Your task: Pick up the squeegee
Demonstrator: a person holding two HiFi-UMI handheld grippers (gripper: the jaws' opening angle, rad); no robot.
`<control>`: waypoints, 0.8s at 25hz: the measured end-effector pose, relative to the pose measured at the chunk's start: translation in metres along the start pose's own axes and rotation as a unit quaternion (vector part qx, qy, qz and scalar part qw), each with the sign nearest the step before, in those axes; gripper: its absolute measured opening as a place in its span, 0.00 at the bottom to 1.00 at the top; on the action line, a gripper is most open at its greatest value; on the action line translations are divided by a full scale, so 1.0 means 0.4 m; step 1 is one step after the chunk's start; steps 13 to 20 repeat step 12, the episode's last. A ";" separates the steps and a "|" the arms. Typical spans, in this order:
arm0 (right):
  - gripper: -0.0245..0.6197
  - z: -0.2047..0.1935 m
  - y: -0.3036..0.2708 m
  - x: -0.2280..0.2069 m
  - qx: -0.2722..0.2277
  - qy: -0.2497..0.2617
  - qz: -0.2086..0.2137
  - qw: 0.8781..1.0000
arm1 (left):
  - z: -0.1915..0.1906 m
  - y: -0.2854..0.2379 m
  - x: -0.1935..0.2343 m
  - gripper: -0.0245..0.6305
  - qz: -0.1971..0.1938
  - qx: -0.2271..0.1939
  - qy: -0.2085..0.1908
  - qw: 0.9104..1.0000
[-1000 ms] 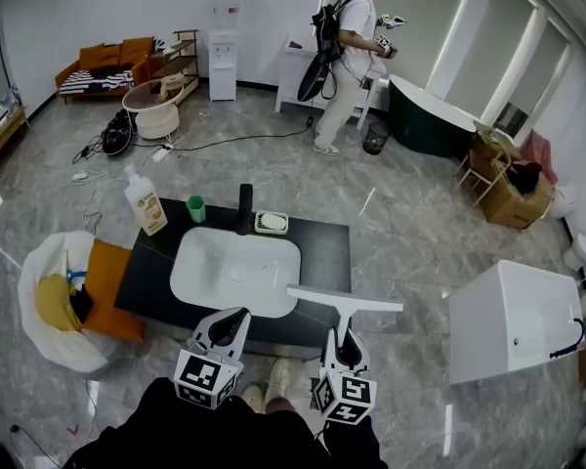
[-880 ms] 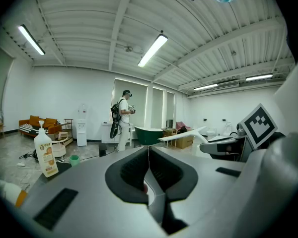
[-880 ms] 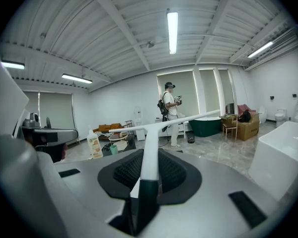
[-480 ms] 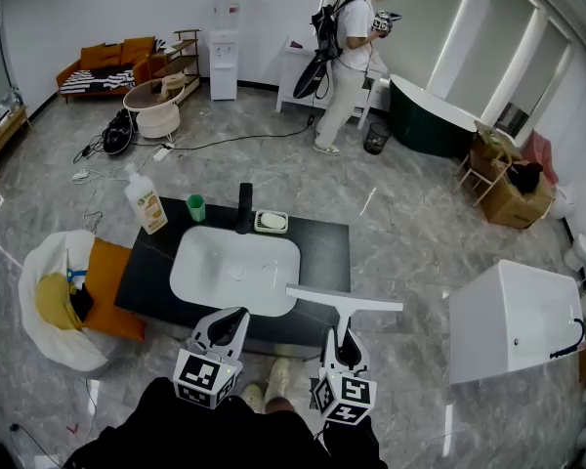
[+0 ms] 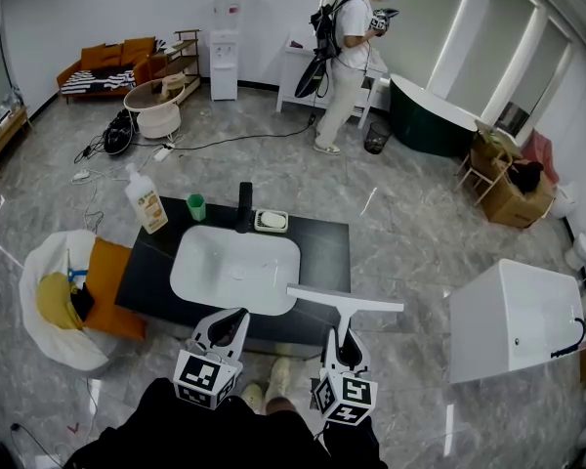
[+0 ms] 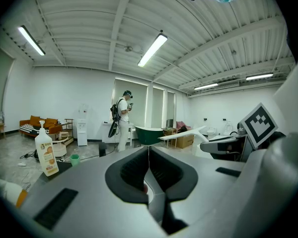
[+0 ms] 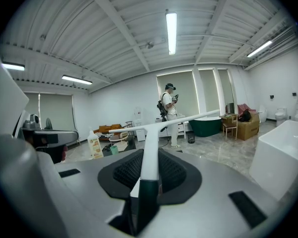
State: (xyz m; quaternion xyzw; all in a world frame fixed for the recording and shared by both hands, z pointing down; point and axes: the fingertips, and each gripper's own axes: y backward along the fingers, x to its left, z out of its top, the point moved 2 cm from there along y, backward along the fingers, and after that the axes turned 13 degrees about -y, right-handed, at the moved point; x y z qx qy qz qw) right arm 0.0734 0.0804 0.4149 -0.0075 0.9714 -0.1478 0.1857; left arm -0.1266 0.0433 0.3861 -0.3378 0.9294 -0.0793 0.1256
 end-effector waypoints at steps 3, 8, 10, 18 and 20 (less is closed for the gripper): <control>0.20 -0.002 0.002 0.002 0.001 0.000 0.001 1.000 | -0.001 0.004 -0.001 0.07 0.002 0.003 -0.001 1.000; 0.20 -0.008 0.001 0.002 0.003 0.000 0.003 1.000 | -0.005 0.004 -0.005 0.07 0.000 -0.005 0.004 1.000; 0.20 -0.008 0.000 -0.001 0.002 0.000 0.002 1.000 | -0.006 0.001 -0.006 0.07 0.000 -0.007 0.003 1.000; 0.20 -0.008 0.000 -0.003 0.002 -0.001 0.002 1.000 | -0.006 0.000 -0.007 0.07 0.000 -0.009 0.002 1.000; 0.20 -0.008 0.000 -0.003 0.002 -0.001 0.002 1.000 | -0.006 0.000 -0.007 0.07 0.000 -0.009 0.002 1.000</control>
